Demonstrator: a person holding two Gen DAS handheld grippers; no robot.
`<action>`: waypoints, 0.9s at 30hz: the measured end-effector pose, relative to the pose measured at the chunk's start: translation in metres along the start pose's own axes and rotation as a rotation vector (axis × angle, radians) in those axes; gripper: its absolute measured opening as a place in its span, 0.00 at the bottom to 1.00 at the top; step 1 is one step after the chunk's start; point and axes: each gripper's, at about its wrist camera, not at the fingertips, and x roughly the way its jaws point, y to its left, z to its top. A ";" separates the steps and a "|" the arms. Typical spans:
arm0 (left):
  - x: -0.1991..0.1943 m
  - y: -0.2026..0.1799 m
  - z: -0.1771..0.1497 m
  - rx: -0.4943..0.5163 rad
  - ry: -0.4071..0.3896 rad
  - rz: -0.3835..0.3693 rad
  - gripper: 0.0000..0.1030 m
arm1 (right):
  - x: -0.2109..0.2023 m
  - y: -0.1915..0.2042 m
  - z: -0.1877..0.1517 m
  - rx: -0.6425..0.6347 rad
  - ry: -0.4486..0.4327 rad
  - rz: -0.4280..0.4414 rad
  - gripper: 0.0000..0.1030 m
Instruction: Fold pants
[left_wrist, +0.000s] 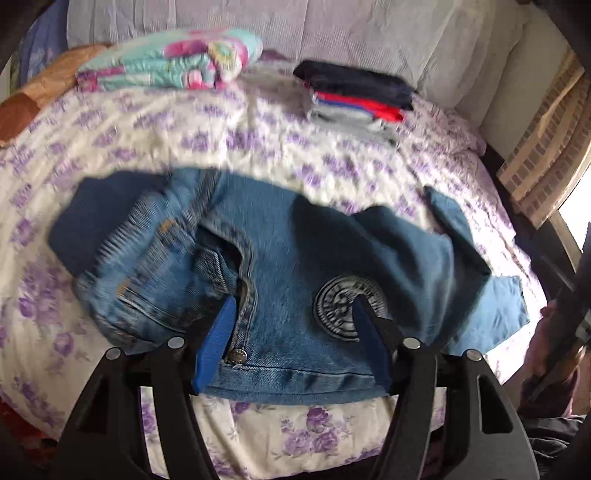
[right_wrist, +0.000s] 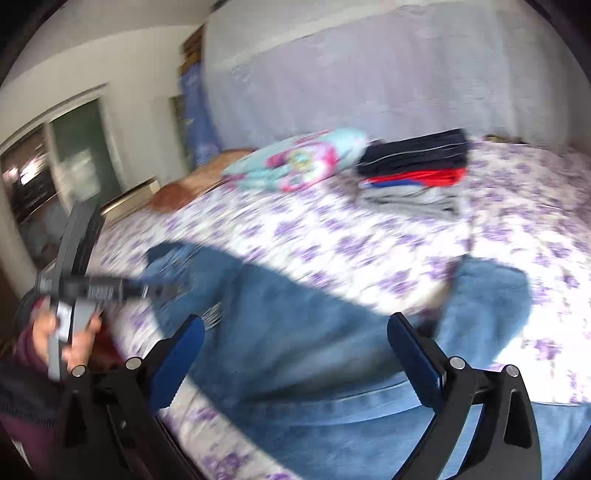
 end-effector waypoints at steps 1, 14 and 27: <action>0.014 0.006 -0.004 -0.019 0.022 0.001 0.62 | 0.009 -0.009 0.009 -0.001 0.019 -0.096 0.97; 0.009 0.008 -0.019 -0.004 -0.051 -0.023 0.65 | 0.102 -0.087 -0.008 0.110 0.316 -0.456 0.09; 0.011 0.003 -0.019 0.034 -0.053 -0.039 0.73 | -0.078 -0.147 -0.172 0.724 -0.122 -0.207 0.17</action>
